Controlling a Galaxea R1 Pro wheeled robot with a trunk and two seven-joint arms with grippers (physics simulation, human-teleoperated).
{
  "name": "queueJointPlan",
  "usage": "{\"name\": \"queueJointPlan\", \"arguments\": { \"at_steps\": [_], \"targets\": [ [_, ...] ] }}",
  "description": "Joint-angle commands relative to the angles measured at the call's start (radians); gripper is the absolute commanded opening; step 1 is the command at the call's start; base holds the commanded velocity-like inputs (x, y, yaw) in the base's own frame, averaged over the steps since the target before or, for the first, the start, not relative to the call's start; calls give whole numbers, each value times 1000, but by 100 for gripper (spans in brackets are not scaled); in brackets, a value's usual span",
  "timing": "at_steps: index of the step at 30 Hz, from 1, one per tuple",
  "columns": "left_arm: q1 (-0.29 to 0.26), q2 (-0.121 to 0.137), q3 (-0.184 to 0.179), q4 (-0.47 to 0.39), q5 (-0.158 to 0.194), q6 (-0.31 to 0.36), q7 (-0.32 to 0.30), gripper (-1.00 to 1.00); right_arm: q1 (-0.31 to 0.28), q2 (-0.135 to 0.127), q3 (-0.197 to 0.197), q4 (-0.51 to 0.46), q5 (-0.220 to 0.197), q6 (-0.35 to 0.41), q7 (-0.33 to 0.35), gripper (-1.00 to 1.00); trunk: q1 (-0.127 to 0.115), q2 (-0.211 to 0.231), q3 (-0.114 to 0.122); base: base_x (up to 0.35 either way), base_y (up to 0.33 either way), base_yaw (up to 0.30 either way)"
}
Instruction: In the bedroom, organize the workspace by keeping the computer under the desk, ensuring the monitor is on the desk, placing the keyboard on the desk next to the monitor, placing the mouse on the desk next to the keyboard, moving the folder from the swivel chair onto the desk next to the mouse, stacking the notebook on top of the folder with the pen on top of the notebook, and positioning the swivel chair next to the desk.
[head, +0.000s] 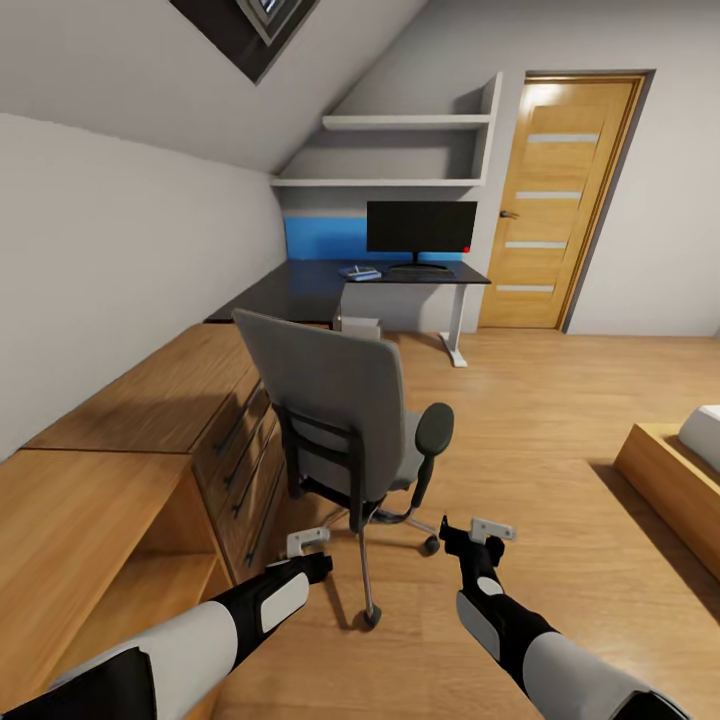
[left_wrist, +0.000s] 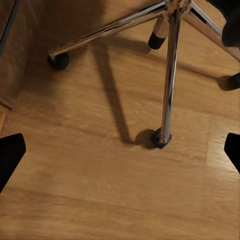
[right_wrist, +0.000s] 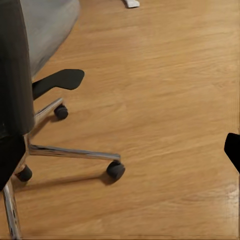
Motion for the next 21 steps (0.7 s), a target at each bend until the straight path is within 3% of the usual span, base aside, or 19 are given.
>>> {"name": "queueJointPlan", "arguments": {
  "at_steps": [1, 21],
  "targets": [
    [-1, 0, -6, -2, 2, 3, 7, 100, -1, 1, 10, 13, -7, -4, -5, 100, 4, -8, -4, 0, 0, 0],
    [-1, -1, -6, -2, 3, 3, 8, 100, -1, 1, 9, 14, -7, -8, -4, 100, 80, -148, -67, 0, 0, 0]
  ]
}}
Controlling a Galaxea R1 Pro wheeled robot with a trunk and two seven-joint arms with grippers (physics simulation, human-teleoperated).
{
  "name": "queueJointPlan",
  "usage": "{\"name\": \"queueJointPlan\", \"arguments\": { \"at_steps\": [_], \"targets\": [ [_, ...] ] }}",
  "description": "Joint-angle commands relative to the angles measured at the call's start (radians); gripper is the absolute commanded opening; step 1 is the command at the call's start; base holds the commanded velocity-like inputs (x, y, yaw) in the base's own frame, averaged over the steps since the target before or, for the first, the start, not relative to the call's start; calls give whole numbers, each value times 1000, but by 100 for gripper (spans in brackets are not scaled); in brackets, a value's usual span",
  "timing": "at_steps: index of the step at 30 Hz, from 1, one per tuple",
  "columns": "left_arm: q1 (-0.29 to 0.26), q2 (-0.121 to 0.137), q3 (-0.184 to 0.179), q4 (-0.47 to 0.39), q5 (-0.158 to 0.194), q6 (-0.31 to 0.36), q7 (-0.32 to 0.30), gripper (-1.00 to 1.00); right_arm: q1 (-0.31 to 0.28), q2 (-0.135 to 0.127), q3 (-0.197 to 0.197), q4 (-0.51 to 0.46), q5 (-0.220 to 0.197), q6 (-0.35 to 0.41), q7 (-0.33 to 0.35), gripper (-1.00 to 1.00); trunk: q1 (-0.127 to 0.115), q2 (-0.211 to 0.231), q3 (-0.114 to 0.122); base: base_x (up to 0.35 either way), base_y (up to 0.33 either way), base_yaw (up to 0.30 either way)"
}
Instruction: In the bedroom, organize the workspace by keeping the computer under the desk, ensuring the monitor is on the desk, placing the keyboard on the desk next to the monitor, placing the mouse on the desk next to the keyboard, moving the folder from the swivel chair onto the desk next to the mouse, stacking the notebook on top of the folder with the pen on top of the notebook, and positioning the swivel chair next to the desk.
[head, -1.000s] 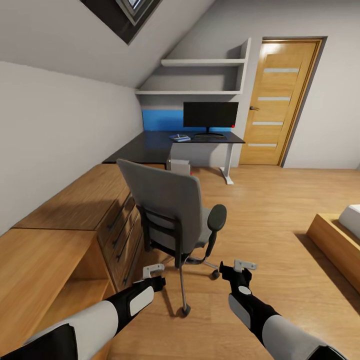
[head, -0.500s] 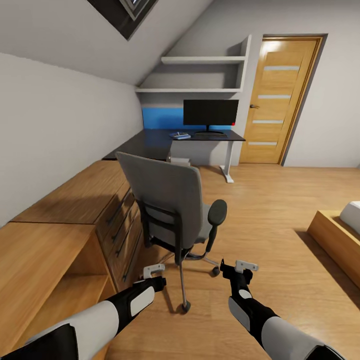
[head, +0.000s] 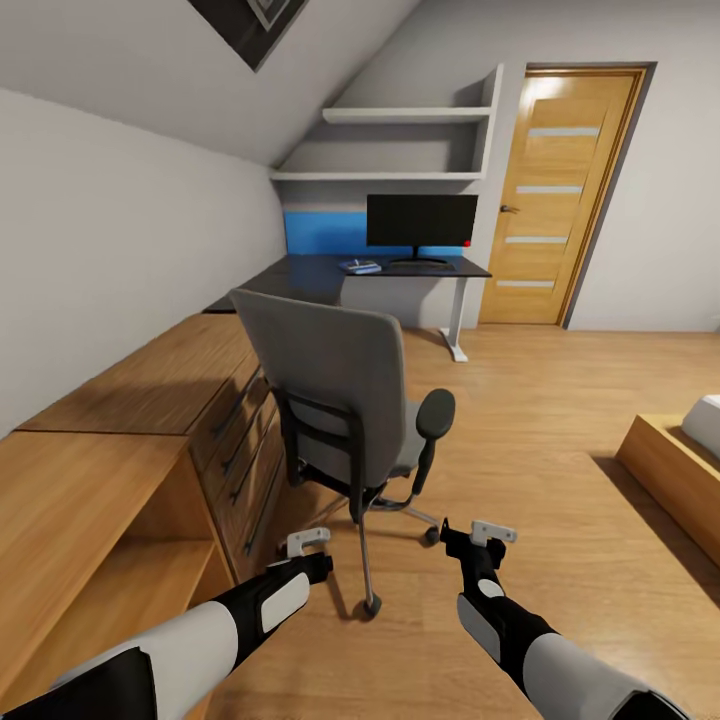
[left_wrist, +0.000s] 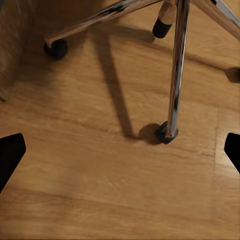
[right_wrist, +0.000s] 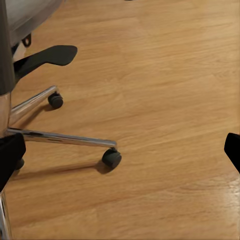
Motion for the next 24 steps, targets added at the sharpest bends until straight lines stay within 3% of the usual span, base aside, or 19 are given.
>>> {"name": "queueJointPlan", "arguments": {
  "at_steps": [1, 17, 24],
  "targets": [
    [-1, 0, -6, -2, 2, 3, 7, 100, -1, 0, 9, 0, -8, -4, -5, 100, 4, -8, -4, 0, 0, 0],
    [-1, 0, -6, -2, 2, 3, 5, 100, 0, 1, 9, 4, -7, -4, -3, 100, 65, -120, -54, 0, 0, 0],
    [-1, 0, -6, -2, 1, 3, -2, 100, 0, 0, 10, 5, -4, -4, 22, 100, 65, -120, -54, 0, 0, 0]
  ]
}}
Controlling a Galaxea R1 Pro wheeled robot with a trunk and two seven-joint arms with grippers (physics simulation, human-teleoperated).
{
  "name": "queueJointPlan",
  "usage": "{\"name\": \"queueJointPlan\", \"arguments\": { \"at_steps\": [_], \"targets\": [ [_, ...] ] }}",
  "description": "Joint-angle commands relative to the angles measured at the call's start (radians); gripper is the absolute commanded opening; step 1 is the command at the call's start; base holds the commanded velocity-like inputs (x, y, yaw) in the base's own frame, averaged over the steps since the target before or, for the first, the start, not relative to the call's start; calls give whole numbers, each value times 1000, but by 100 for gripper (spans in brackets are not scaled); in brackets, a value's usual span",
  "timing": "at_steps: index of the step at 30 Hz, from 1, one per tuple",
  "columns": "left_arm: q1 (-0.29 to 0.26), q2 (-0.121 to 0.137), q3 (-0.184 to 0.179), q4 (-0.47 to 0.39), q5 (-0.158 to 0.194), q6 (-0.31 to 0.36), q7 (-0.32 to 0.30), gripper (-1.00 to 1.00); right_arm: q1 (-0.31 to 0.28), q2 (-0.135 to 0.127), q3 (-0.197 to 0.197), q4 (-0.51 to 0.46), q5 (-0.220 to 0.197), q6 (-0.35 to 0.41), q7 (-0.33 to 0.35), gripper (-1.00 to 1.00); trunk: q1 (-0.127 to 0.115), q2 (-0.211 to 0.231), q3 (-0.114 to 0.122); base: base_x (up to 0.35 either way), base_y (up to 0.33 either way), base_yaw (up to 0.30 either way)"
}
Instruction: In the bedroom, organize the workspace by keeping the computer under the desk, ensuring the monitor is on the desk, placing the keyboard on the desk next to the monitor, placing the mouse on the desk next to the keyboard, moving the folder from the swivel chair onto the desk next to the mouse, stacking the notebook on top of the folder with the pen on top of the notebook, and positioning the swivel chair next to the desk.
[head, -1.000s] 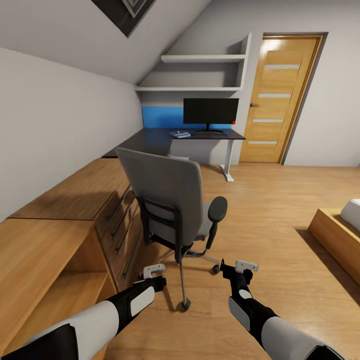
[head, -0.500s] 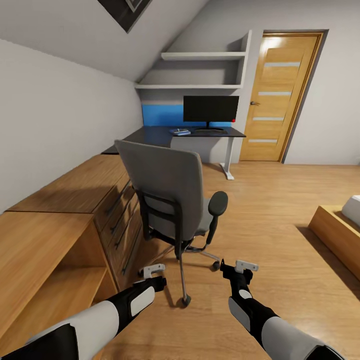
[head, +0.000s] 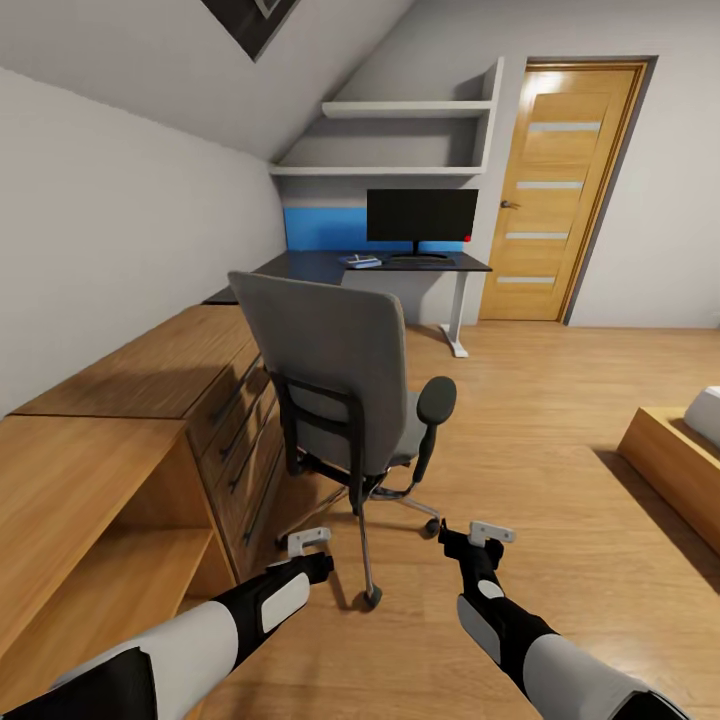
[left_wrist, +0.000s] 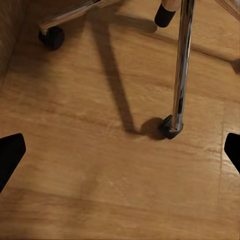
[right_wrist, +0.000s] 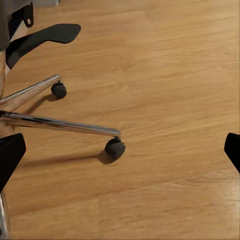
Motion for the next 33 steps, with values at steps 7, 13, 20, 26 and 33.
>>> {"name": "queueJointPlan", "arguments": {
  "at_steps": [7, 13, 20, 26, 33],
  "targets": [
    [-1, 3, -6, -2, 2, 2, 5, 100, 12, -1, 21, 21, 62, -4, 97, 100, 0, 0, -1, 119, 0, 0],
    [-1, 2, -6, 3, 1, 2, 5, 100, 14, 0, 23, 33, 83, -4, 112, 100, 0, 0, -1, 204, 0, 0],
    [-1, 2, -6, 4, -1, 1, 6, 100, 15, 0, 23, 37, 86, -5, 115, 100, 0, 0, -1, 187, 0, 0],
    [-1, 1, -7, 4, -3, 1, 7, 100, 14, 0, 23, 37, 86, -5, 115, 100, 0, 0, -1, 239, -34, 0],
    [-1, -1, -8, 4, -4, 1, 9, 100, 15, -1, 23, 37, 86, -5, 116, 100, 0, 0, -1, 277, -206, 0]
  ]
}}
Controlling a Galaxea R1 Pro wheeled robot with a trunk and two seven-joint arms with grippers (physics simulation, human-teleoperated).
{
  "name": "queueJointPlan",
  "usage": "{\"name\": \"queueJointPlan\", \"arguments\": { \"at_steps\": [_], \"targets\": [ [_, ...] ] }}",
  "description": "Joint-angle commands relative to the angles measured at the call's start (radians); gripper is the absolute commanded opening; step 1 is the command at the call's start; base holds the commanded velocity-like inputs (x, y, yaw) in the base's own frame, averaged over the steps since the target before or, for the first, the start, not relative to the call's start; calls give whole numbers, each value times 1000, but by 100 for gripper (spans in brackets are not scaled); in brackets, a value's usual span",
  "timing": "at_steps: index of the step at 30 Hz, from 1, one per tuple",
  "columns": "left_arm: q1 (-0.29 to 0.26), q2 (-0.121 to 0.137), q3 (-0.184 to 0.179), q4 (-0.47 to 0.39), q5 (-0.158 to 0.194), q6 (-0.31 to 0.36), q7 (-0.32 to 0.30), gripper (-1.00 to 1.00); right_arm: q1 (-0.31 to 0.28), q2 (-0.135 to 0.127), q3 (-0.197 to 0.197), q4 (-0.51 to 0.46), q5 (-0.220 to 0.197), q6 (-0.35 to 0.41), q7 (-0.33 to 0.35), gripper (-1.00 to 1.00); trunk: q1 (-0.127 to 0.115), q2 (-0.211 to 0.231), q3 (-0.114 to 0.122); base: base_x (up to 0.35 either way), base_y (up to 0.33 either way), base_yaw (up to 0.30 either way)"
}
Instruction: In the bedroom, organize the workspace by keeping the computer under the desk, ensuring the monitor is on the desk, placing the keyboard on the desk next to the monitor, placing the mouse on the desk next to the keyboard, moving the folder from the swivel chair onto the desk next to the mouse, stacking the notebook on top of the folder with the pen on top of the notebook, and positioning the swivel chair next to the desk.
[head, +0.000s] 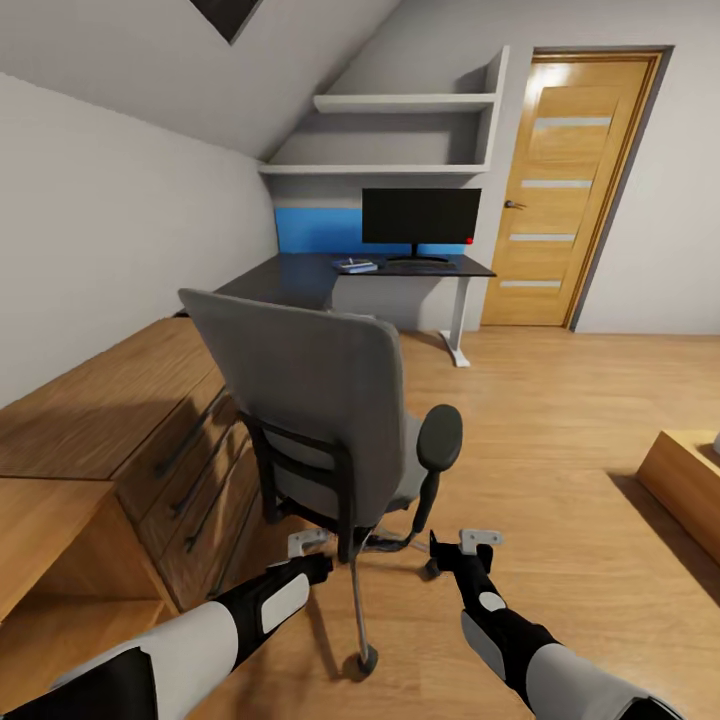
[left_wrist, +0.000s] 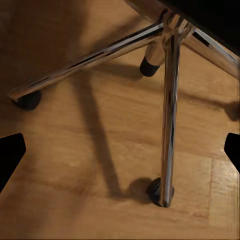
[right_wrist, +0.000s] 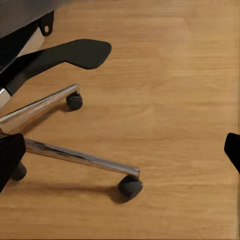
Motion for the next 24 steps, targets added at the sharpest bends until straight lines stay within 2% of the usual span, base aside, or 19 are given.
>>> {"name": "queueJointPlan", "arguments": {
  "at_steps": [1, 24],
  "targets": [
    [-1, 0, -6, -2, 2, 3, 7, 100, -1, 0, 9, 0, -6, -3, -6, 100, 0, 0, -1, 268, -230, 0],
    [-1, -1, -8, -2, 2, 3, 6, 100, -1, 0, 9, 2, -6, -3, -6, 100, 0, 0, -1, 267, -234, 0]
  ]
}}
